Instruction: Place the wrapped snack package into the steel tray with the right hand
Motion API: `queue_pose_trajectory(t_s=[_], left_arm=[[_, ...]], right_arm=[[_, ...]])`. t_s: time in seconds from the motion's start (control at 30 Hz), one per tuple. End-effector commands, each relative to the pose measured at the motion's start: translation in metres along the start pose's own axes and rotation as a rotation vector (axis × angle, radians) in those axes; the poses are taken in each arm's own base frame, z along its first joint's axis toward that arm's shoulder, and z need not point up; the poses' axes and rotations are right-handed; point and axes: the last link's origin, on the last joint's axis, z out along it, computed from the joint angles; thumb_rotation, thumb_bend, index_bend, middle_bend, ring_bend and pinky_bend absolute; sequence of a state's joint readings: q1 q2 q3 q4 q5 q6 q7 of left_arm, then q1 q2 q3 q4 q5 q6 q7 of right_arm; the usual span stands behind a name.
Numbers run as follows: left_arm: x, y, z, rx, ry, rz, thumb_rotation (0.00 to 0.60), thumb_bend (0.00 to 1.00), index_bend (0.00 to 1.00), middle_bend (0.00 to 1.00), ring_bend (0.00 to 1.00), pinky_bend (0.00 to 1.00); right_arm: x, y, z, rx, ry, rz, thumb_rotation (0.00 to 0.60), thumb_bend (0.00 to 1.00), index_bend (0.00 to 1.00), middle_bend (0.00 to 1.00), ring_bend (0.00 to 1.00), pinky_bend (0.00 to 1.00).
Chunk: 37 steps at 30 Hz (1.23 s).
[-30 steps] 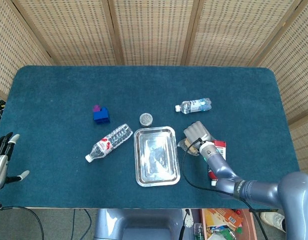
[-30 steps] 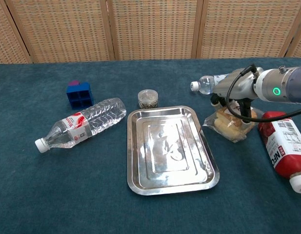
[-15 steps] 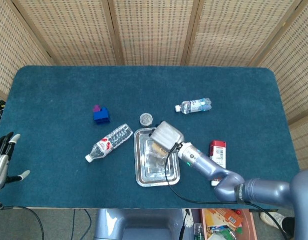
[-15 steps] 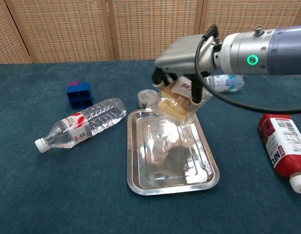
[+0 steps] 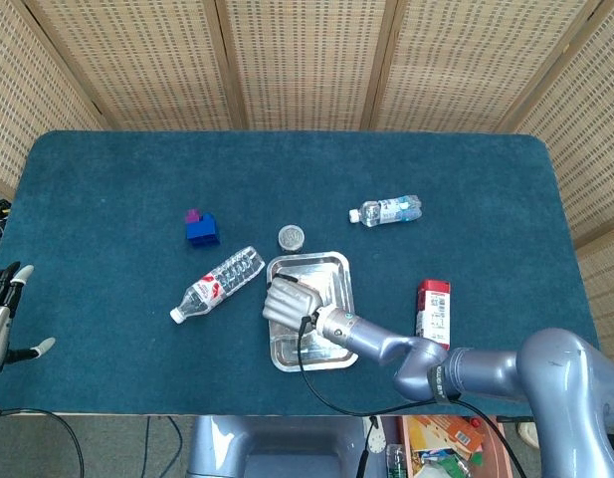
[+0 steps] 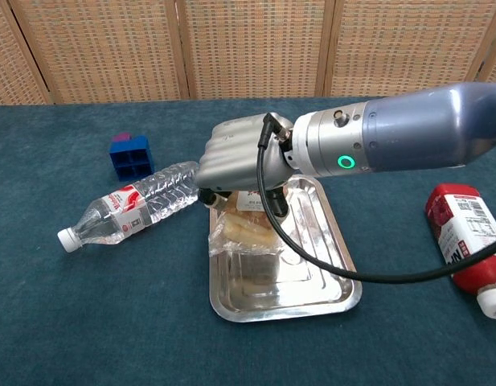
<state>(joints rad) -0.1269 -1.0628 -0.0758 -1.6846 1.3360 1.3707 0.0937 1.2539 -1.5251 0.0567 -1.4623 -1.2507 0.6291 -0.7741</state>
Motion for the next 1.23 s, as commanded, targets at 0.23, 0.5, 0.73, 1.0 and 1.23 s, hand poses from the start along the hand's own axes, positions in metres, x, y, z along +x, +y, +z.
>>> queue_pose_trajectory(t_s=[0.23, 0.5, 0.73, 1.0, 1.23], left_arm=[[0.000, -0.001, 0.001, -0.003, -0.001, -0.002, 0.600, 0.00, 0.00, 0.00, 0.00, 0.00], [0.001, 0.001, -0.002, -0.016, 0.007, -0.007, 0.600, 0.00, 0.00, 0.00, 0.00, 0.00], [0.001, 0.006, -0.010, -0.051, 0.013, -0.006, 0.600, 0.00, 0.00, 0.00, 0.00, 0.00], [-0.001, 0.012, -0.021, -0.080, 0.030, 0.011, 0.600, 0.00, 0.00, 0.00, 0.00, 0.00], [-0.001, 0.016, -0.029, -0.110, 0.044, 0.016, 0.600, 0.00, 0.00, 0.00, 0.00, 0.00]], right_arm=[[0.013, 0.006, -0.011, -0.045, 0.033, -0.088, 0.600, 0.00, 0.00, 0.00, 0.00, 0.00], [0.016, 0.059, -0.090, -0.265, 0.128, -0.093, 0.600, 0.00, 0.00, 0.00, 0.00, 0.00], [-0.055, 0.095, -0.211, -0.557, 0.119, 0.134, 0.600, 0.00, 0.00, 0.00, 0.00, 0.00], [-0.110, 0.046, -0.317, -0.841, 0.146, 0.436, 0.600, 0.00, 0.00, 0.00, 0.00, 0.00], [-0.124, 0.002, -0.350, -0.944, 0.156, 0.549, 0.600, 0.00, 0.00, 0.00, 0.00, 0.00]])
